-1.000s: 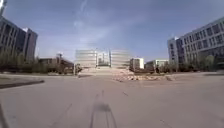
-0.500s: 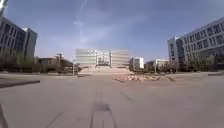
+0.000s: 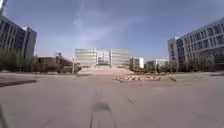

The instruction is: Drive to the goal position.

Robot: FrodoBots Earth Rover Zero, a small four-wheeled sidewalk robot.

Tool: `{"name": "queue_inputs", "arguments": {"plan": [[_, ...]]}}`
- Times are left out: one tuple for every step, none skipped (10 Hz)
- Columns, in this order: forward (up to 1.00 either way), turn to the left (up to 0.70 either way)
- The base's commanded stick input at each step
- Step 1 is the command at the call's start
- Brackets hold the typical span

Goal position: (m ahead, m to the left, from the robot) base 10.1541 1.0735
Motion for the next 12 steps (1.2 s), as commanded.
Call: {"name": "queue_inputs", "arguments": {"plan": [[0.70, 0.00], [0.70, 0.00], [0.70, 0.00], [0.70, 0.00], [0.70, 0.00], [0.70, 0.00], [0.70, 0.00], [0.70, 0.00], [0.70, 0.00], [0.70, 0.00], [0.70, 0.00], [0.70, 0.00]]}}
